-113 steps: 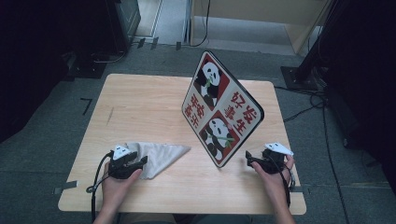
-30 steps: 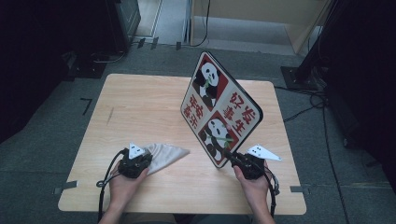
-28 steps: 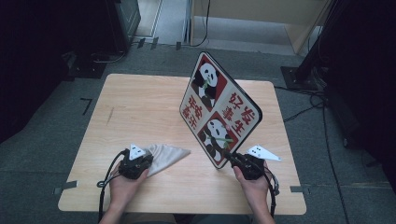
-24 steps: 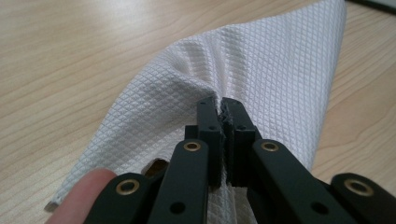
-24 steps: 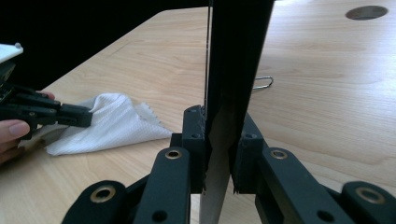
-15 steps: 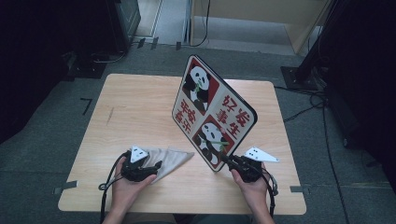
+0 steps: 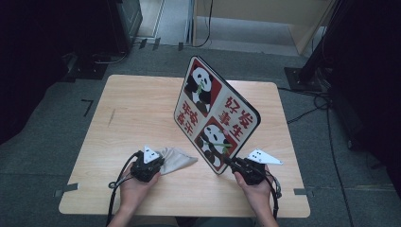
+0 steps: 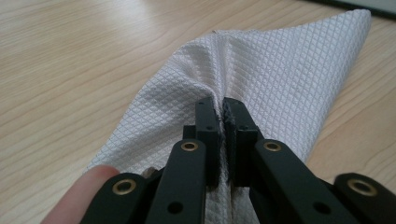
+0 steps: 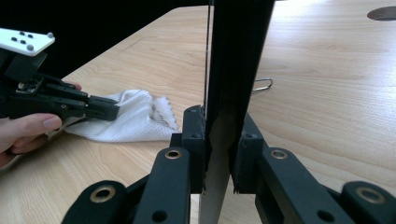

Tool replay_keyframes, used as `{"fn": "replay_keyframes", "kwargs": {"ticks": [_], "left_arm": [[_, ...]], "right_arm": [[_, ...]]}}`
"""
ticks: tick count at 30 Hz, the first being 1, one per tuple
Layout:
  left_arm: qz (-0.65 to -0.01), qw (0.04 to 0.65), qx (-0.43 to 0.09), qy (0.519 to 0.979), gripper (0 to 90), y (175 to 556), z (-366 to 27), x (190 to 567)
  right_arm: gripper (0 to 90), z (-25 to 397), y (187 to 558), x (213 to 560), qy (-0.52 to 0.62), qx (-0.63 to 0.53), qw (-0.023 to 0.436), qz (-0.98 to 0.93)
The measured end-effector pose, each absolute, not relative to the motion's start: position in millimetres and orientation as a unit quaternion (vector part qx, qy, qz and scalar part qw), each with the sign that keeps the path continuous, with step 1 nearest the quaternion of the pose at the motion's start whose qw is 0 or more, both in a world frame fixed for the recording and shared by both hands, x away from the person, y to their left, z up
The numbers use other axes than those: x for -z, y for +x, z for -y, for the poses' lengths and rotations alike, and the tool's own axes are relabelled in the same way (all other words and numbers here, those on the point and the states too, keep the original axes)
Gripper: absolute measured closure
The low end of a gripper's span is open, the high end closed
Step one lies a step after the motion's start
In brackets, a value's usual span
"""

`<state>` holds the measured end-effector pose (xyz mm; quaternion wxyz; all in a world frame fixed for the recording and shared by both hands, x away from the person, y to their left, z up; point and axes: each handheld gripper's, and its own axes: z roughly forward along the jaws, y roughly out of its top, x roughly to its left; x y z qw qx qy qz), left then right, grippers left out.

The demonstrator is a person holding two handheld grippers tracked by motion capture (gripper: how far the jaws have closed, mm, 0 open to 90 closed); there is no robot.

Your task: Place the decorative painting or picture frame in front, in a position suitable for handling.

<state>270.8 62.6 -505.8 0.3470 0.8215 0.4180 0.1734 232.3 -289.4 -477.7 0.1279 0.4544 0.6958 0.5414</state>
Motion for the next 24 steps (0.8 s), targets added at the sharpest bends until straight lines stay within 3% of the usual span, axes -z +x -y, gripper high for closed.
{"fn": "replay_keyframes", "kwargs": {"ticks": [9, 17, 24], "left_arm": [[-0.436, 0.436, -0.200, 0.761, 87.5, 299.6, -50.6, 479.6], [-0.484, 0.452, -0.204, 0.721, 87.4, 342.2, -37.0, 479.7], [-0.510, 0.430, -0.203, 0.716, 86.8, 369.3, -29.6, 490.0]], "right_arm": [[79.2, 289.7, 232.6, 478.0, 0.453, -0.543, 0.128, -0.696], [79.2, 289.7, 232.5, 478.0, 0.452, -0.542, 0.128, -0.696], [79.2, 290.0, 232.9, 478.1, 0.450, -0.542, 0.128, -0.697]]}}
